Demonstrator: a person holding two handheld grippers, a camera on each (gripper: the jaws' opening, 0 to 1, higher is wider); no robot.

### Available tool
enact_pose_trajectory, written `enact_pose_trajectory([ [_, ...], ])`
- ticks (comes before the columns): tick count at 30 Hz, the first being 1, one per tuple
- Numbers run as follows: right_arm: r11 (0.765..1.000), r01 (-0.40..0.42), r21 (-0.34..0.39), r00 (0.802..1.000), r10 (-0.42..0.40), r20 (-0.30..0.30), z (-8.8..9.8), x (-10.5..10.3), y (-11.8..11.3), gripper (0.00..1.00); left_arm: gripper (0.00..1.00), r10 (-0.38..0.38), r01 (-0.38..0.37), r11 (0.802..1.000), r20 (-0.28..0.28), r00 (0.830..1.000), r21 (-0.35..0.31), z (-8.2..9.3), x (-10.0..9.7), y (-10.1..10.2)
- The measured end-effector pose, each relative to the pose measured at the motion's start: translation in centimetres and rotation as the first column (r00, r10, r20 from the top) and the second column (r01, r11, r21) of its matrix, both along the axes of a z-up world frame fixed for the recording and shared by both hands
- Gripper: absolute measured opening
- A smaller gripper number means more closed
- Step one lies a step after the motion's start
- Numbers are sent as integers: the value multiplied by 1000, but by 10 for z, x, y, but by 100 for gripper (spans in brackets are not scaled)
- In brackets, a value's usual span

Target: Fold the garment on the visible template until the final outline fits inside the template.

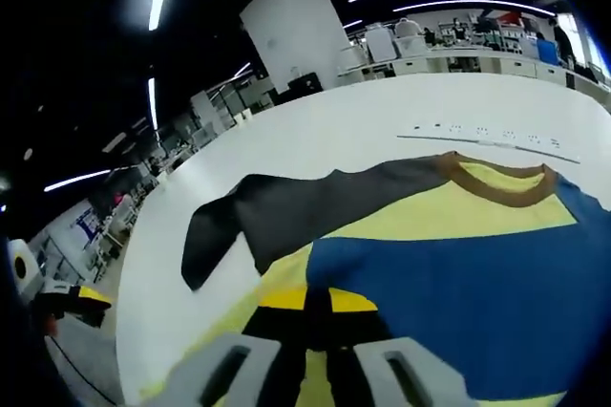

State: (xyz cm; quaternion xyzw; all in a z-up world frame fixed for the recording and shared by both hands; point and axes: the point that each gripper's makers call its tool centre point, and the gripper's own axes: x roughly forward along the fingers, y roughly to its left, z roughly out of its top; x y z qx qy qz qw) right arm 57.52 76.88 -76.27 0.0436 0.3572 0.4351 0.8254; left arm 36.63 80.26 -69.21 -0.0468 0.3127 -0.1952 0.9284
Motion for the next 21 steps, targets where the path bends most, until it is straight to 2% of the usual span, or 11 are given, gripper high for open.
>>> enact_pose_trajectory([
  [5,1000,-12,-13,1000,12,14,-1,-4,3,7,93,5,-5,1000,1,1000,-4,0,0,0],
  [10,995,-91,-38,994,93,51,1,-27,11,8,92,9,-9,1000,0,1000,-6,1,-2,0],
  [12,995,-94,-46,994,96,50,-4,-26,12,8,92,12,-12,1000,-2,1000,-6,0,-3,0],
  [19,993,-116,-38,992,117,48,1,-33,12,9,91,29,-29,999,-1,1000,-18,2,-5,0],
  [21,992,-114,-51,989,119,91,4,-27,11,9,91,33,-33,999,-2,999,-21,2,-6,2],
])
